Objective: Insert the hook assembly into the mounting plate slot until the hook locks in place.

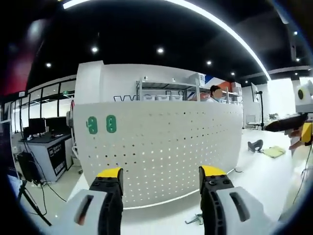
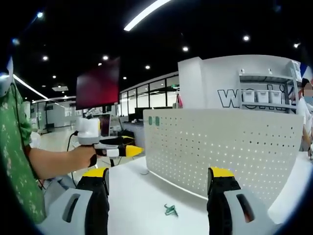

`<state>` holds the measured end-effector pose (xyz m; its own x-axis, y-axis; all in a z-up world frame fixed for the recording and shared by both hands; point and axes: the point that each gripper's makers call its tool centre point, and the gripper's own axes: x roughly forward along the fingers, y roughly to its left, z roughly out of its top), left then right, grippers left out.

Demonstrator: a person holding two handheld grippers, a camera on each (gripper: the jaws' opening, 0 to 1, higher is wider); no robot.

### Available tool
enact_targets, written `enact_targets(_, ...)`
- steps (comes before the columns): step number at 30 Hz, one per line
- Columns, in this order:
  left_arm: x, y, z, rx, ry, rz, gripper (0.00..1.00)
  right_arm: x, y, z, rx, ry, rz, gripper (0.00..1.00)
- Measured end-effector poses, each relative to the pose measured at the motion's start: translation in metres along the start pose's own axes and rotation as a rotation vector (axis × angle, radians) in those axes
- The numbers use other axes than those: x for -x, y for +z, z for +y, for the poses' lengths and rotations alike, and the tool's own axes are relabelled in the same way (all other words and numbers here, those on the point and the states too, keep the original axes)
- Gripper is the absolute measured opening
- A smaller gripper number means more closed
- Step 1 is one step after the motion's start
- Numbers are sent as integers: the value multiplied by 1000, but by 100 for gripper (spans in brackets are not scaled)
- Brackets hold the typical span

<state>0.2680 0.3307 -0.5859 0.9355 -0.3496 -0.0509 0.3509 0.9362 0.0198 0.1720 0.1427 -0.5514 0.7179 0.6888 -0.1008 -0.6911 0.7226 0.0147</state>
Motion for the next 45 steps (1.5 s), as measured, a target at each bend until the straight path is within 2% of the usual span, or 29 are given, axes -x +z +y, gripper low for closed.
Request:
enact_targets(13, 35, -30, -33, 11, -55, 60, 63, 9, -12, 6, -3, -4, 24, 84)
enact_targets(29, 69, -56, -58, 41, -91, 99, 62, 15, -26, 16, -6, 6, 50, 84)
enact_targets(37, 82, -61, -65, 45, -101, 104, 61, 15, -31, 18, 2, 7, 61, 84)
enact_targets(45, 90, -65, -68, 39, -107, 110, 61, 10, -46, 20, 5, 12, 91, 83)
